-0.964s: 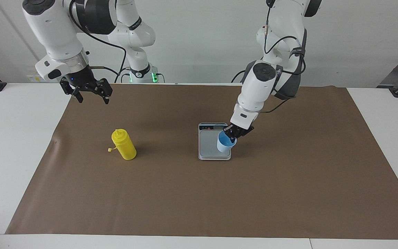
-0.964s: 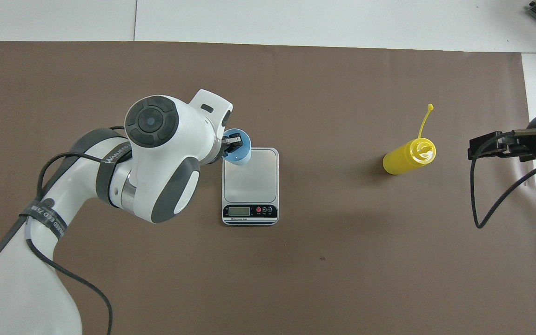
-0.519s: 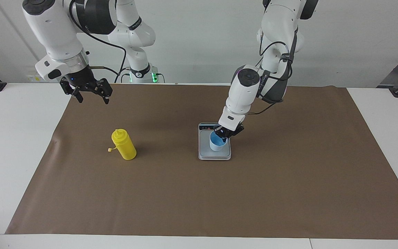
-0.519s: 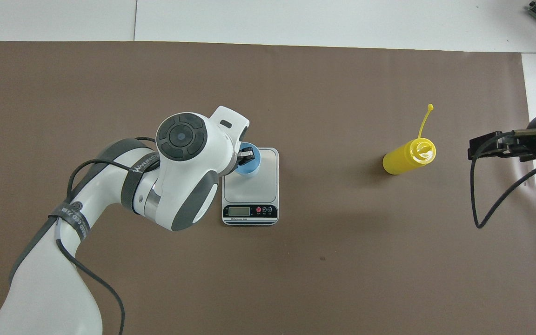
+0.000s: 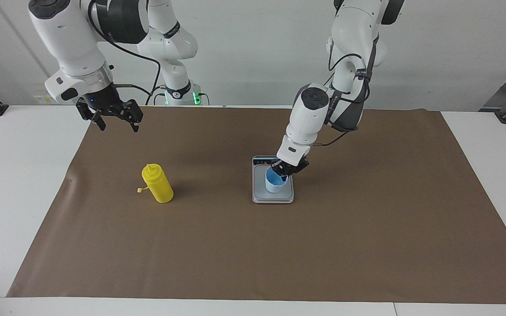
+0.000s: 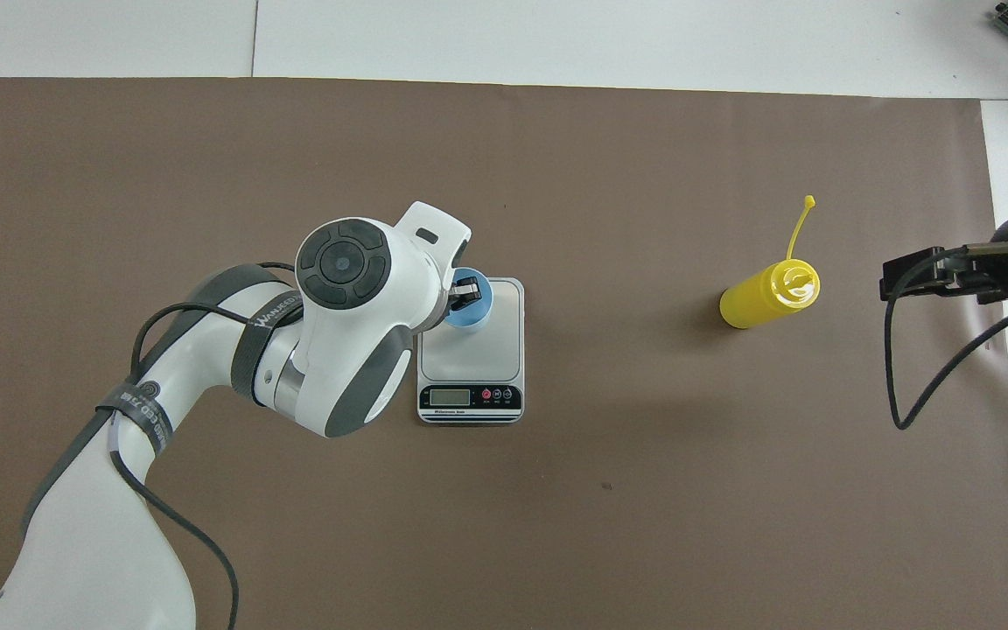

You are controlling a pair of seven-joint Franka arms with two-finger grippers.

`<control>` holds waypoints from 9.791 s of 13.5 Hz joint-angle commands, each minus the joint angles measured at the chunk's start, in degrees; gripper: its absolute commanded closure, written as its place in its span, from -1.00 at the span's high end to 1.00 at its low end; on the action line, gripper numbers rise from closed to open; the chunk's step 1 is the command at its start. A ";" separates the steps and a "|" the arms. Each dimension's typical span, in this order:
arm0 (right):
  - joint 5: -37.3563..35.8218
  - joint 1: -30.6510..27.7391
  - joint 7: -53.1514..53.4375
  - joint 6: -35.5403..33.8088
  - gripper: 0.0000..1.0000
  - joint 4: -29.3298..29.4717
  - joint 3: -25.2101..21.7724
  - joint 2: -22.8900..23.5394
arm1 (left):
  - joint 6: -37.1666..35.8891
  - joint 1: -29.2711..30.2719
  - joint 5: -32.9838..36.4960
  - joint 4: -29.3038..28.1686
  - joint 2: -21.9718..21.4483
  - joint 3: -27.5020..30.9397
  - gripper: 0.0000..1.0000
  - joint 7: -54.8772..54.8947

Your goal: Pour seasoning into cup on scale with both arms

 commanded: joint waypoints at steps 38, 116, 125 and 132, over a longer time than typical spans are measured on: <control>59.35 -16.45 -102.47 27.34 1.00 -30.20 0.09 4.92 | -34.61 27.68 3.36 10.19 -18.74 1.79 1.00 46.25; -70.00 38.65 -30.52 31.31 -1.00 -9.02 0.88 18.98 | -36.98 28.47 1.69 8.52 -22.43 1.96 1.00 46.78; -73.27 39.54 -29.29 28.83 -1.00 -9.02 0.96 19.25 | -36.98 28.47 1.69 8.52 -22.43 1.96 1.00 46.78; -70.81 37.87 -29.73 32.09 -1.00 -9.20 1.23 17.41 | -36.98 28.47 1.69 8.52 -22.43 1.96 1.00 46.78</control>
